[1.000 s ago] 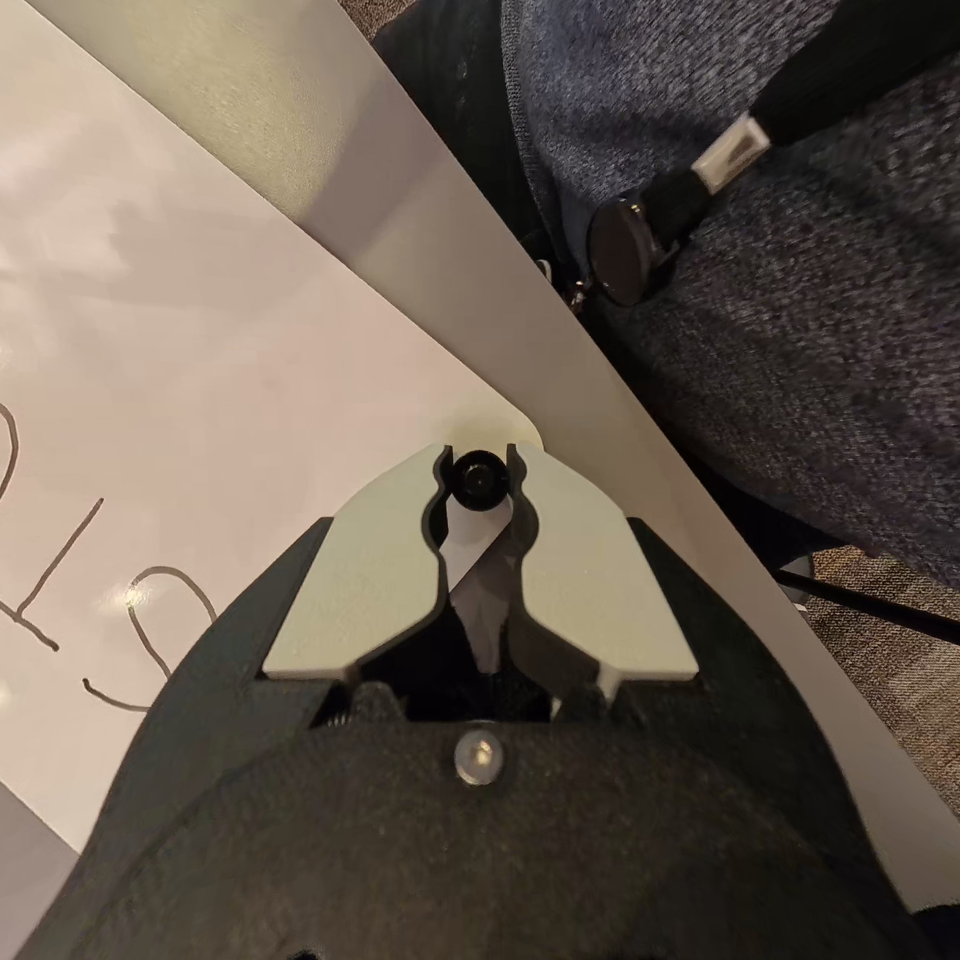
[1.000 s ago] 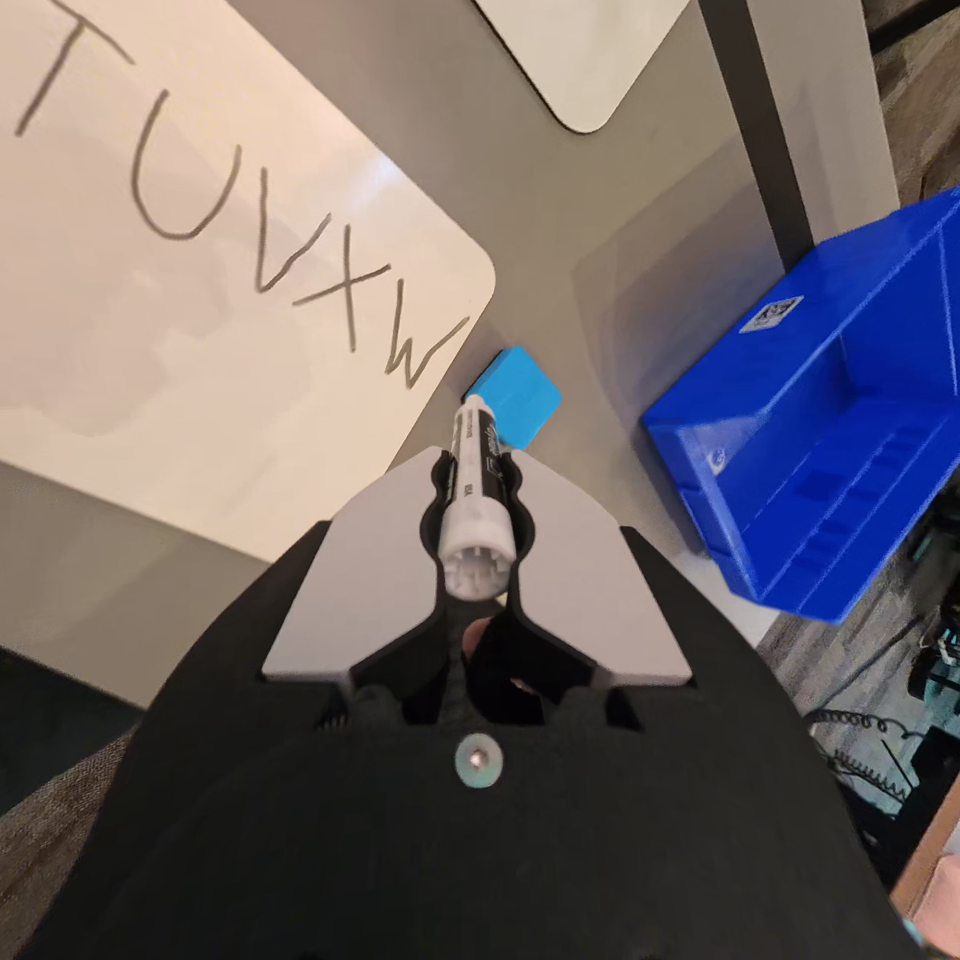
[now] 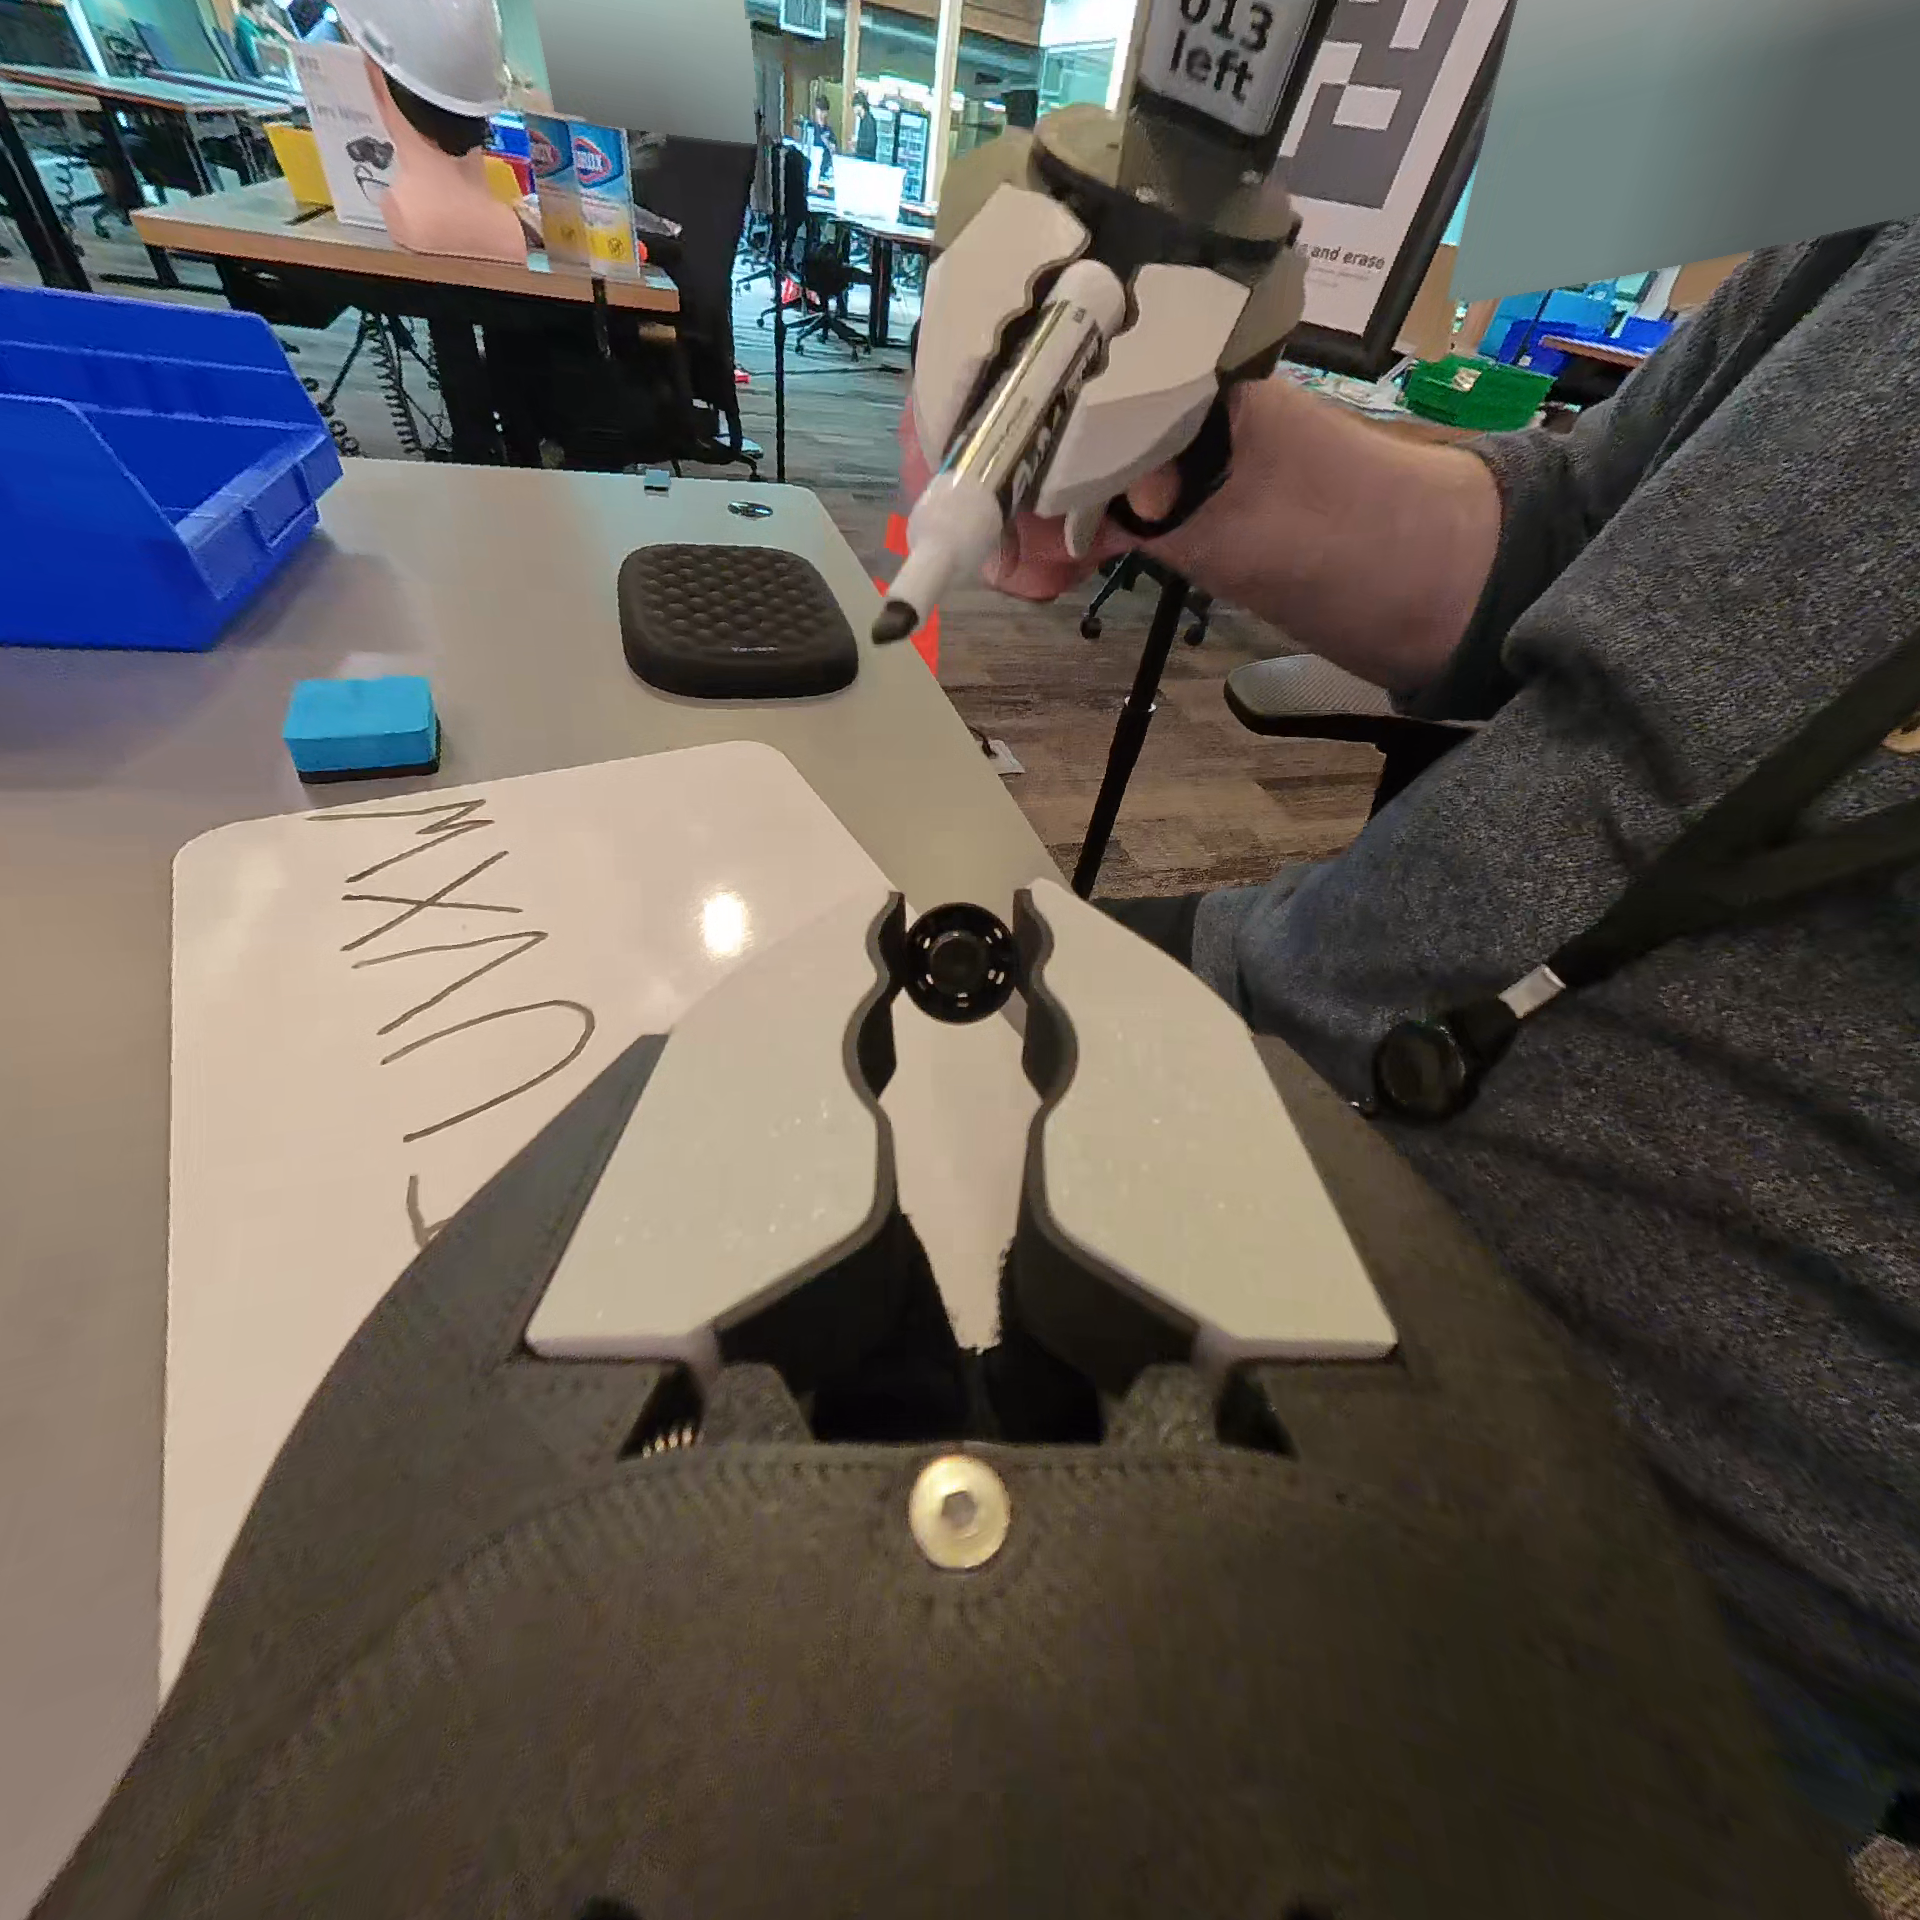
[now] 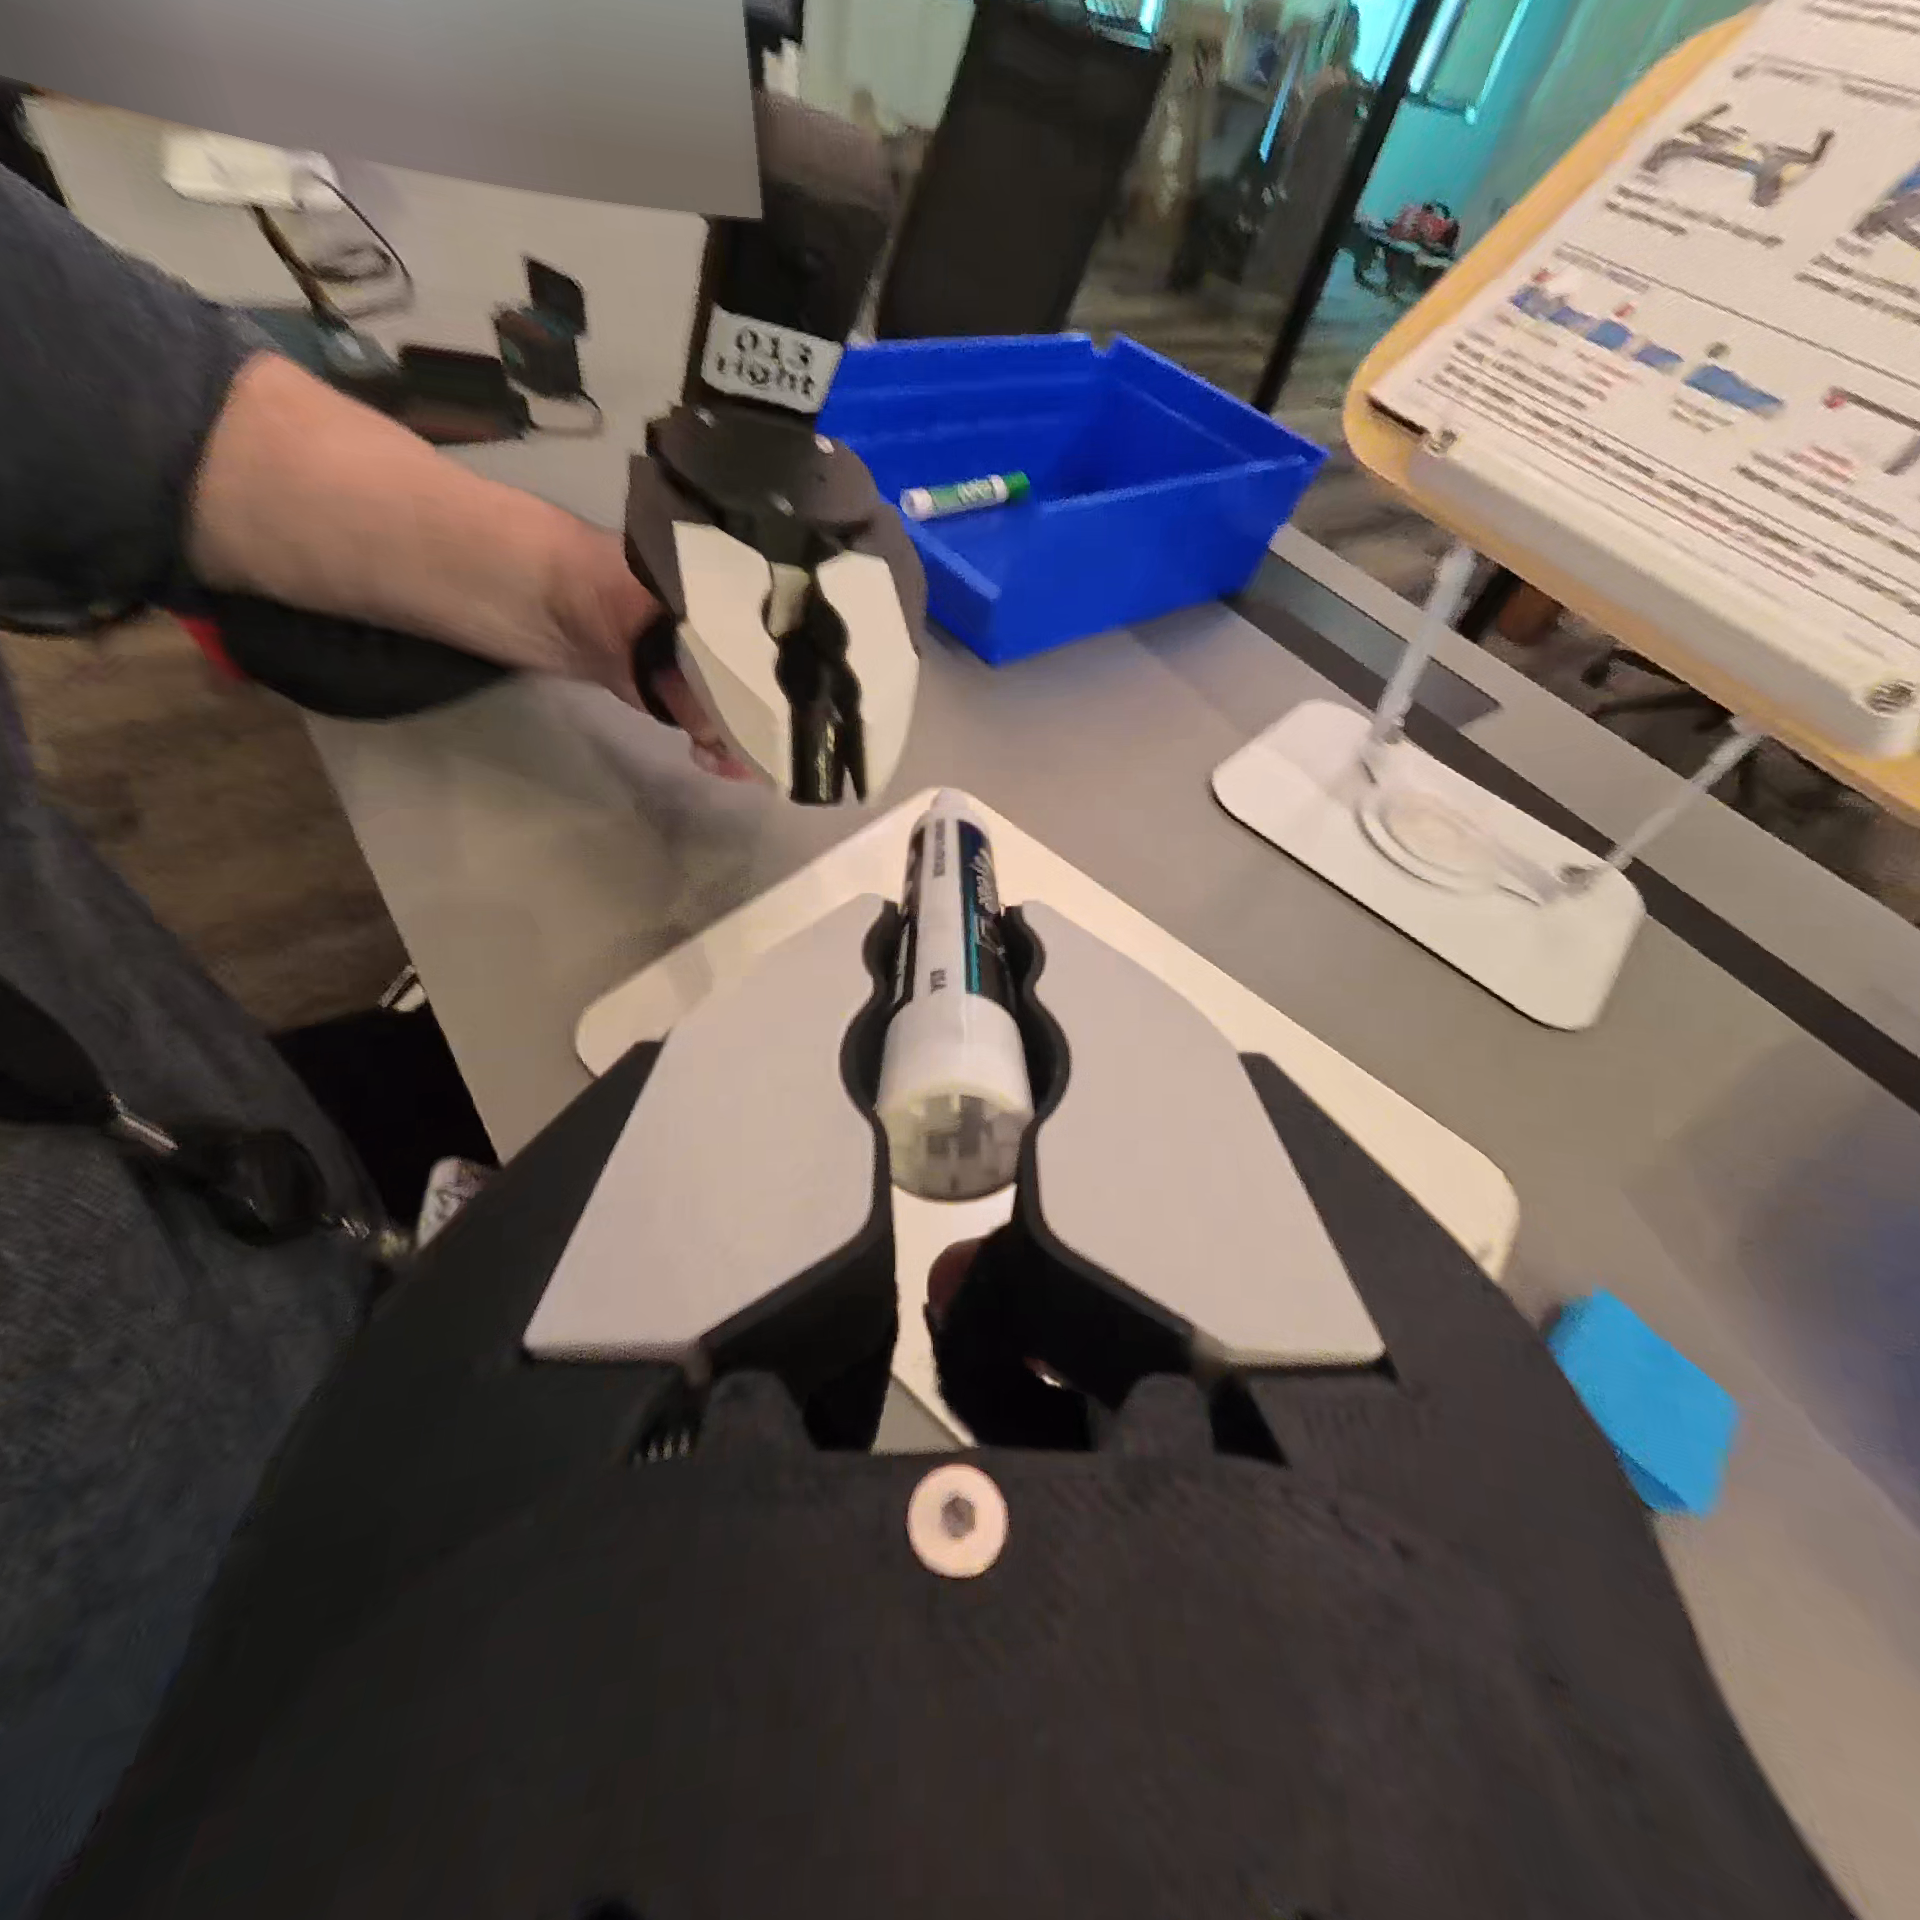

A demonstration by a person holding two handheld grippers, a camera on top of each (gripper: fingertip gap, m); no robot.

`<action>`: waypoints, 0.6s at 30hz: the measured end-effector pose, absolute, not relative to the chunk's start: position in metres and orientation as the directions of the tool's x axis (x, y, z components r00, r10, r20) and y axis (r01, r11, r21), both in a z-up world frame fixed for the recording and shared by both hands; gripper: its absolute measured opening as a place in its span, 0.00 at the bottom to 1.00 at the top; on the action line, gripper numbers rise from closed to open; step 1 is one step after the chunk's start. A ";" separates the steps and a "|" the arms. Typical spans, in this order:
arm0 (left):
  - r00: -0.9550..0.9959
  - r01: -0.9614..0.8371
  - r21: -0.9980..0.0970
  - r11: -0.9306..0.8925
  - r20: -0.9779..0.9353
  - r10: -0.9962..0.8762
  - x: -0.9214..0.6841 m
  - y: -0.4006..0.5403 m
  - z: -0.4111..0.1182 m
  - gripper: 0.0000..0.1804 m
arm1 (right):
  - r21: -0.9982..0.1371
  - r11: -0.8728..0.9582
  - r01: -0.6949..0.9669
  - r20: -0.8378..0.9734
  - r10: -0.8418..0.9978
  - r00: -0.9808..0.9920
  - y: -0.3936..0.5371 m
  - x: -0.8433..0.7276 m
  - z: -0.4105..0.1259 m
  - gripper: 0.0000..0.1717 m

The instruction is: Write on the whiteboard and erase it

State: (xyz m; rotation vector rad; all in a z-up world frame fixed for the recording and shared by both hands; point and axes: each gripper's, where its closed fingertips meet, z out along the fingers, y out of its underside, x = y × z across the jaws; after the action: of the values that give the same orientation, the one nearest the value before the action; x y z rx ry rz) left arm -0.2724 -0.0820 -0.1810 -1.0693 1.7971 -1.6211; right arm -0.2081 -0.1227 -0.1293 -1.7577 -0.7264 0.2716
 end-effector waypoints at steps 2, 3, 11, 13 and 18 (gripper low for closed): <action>-0.583 -0.208 -0.978 -0.016 0.137 -0.801 -0.273 -0.086 -0.178 0.11 | -0.942 -0.117 0.315 0.176 0.627 0.759 -0.121 -0.221 -0.132 0.12; -0.584 -0.195 -0.981 -0.019 0.131 -0.801 -0.274 -0.086 -0.176 0.11 | -0.943 -0.123 0.310 0.164 0.639 0.752 -0.120 -0.224 -0.134 0.12; -0.596 -0.091 -0.983 -0.162 0.184 -0.782 -0.279 -0.080 -0.149 0.11 | -0.978 -0.106 0.180 0.061 0.680 0.731 -0.116 -0.238 -0.147 0.12; -0.603 -0.086 -0.978 -0.192 0.204 -0.771 -0.279 -0.080 -0.146 0.11 | -0.987 -0.091 0.132 0.033 0.691 0.722 -0.116 -0.241 -0.145 0.12; -0.613 -0.079 -0.969 -0.236 0.234 -0.755 -0.279 -0.080 -0.143 0.11 | -0.993 -0.084 0.084 0.000 0.708 0.706 -0.113 -0.248 -0.144 0.12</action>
State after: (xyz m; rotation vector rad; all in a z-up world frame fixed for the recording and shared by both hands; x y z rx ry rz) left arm -0.2791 -0.0803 -0.1427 -1.0024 1.5529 -1.8996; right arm -0.2477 -0.1125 -0.1439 -1.5929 -0.6614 0.5870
